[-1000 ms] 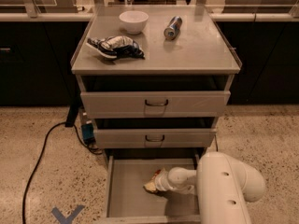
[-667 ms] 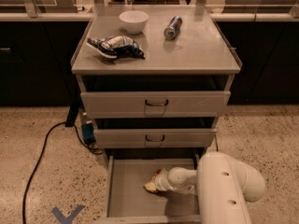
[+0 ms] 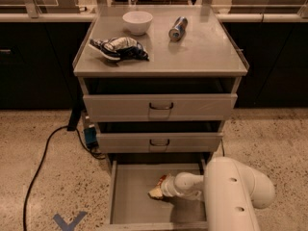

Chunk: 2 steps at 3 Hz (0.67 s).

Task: Place coke can into bottom drawer

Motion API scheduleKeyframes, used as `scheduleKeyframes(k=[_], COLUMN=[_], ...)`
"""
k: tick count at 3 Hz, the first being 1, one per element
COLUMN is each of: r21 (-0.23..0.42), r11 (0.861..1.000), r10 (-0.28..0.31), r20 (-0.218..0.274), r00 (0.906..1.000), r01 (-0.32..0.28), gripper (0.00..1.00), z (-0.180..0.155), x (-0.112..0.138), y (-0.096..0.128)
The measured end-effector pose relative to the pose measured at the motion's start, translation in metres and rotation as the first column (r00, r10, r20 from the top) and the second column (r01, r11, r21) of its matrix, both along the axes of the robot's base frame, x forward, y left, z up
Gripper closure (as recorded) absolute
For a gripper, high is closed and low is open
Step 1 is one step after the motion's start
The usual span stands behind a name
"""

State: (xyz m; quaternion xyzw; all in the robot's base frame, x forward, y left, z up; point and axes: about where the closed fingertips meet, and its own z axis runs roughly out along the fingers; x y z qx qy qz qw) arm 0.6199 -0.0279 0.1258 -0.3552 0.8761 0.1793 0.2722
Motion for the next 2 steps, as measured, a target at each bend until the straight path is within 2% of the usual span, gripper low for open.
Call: scheduleKeyframes(k=[1, 2], r21=[0.0, 0.0], r11=[1.0, 1.0], r10=[0.0, 0.0], r20=[0.0, 0.0], r00=[1.0, 1.0], r01=[0.0, 0.0], gripper=[0.0, 0.0], z=[-0.0001, -0.0001], x=[-0.0001, -0.0001], y=[0.0001, 0.0001])
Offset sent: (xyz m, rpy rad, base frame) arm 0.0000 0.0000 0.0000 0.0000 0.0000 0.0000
